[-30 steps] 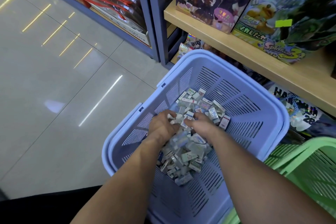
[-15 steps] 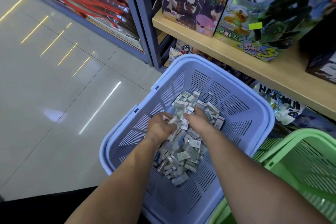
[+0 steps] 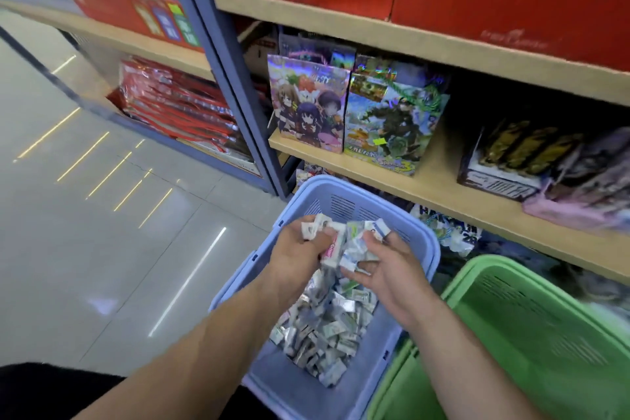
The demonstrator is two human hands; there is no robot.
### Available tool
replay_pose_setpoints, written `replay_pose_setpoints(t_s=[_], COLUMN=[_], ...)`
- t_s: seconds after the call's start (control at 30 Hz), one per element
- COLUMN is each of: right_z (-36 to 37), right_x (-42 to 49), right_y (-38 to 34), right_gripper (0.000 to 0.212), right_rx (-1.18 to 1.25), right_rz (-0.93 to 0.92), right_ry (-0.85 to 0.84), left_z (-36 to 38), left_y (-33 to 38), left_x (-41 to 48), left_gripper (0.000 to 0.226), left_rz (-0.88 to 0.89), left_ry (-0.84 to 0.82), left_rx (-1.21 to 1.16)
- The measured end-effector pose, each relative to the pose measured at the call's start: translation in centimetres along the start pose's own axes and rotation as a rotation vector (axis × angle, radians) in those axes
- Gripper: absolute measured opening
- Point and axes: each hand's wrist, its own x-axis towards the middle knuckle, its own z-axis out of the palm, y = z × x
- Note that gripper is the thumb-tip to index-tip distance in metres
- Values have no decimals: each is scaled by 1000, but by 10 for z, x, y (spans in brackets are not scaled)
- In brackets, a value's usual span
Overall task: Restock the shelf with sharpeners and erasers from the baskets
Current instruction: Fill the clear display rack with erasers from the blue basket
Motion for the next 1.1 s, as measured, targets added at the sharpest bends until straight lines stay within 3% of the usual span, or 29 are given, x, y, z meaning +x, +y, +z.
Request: replay_pose_setpoints(t_s=[0.1,0.3,0.63,0.73,0.9,1.0,1.1], right_z=[11,21,12,12,10,9,9], right_x=[-33,-69,-65,-61,-53,-51,-47], right_y=[-10,-18,-19,-20,-16,-14,-10], right_gripper=[27,24,29,30,32,42,40], right_rx=[63,178,117,128,92,76,74], right_rz=[-55,-47,-85,-98,-134,-160,-172], right_ry=[-57,-170,-100,-87,-73,-88,-79], left_z=[6,14,20,16,15,15,17], left_y=[14,32,32,30,31,32,32], left_x=[-33,-70,-77,-69,-60,-57,-56], left_gripper=[24,21,21,30,26,41,36], left_rz=[81,147,48,106,141,131,120], left_ry=[-7,35,-22,10,97,85,78], left_rx=[-17,32,36,94,118,119,135])
